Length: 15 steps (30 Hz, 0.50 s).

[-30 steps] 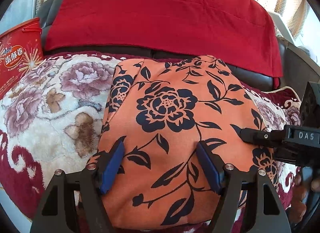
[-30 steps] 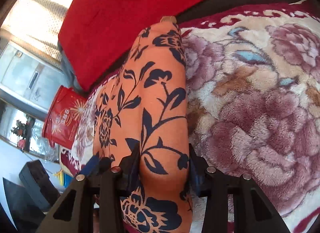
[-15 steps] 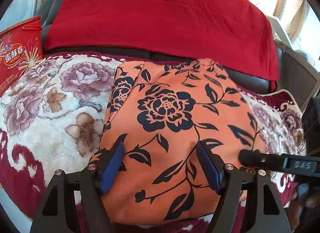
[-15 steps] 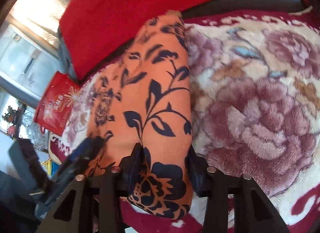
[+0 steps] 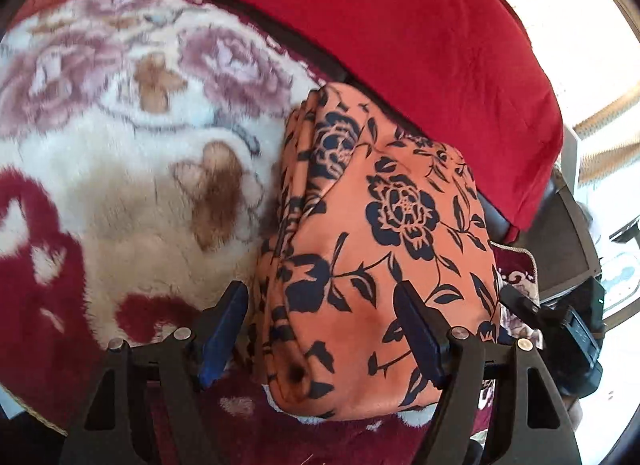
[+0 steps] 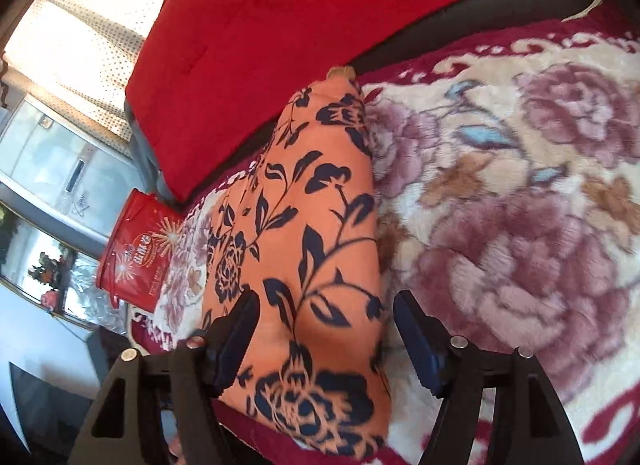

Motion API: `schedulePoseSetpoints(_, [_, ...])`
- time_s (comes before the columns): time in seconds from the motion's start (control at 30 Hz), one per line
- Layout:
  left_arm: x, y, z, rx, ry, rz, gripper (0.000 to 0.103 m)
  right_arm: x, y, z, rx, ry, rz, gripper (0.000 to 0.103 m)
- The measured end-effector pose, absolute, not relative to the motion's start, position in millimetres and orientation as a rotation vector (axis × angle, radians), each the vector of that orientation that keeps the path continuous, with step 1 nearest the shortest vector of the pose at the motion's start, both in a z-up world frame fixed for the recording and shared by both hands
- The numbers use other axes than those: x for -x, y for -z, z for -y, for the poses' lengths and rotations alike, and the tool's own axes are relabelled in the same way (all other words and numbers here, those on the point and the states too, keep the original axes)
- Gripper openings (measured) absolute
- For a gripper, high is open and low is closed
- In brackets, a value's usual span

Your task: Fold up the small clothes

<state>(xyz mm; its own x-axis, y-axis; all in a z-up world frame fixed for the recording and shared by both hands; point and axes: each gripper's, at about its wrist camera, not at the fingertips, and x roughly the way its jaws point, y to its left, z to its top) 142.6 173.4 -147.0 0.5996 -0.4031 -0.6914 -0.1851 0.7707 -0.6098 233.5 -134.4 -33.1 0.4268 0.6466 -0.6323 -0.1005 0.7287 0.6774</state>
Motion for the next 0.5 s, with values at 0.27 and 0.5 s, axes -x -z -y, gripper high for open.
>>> schedulePoseSetpoints(0.27, [-152.3, 162.9, -174.1, 0.737, 0.114, -0.986, 0.075, -268.0, 41.3, 103.4, -0.522, -0.531, -1.089, 0.05])
schedulePoseSetpoints(0.5, [-139.7, 127.2, -147.5, 0.636, 0.139, -0.836, 0.071, -238.9, -20.2, 115.4, -0.422, -0.529, -0.931, 0.035])
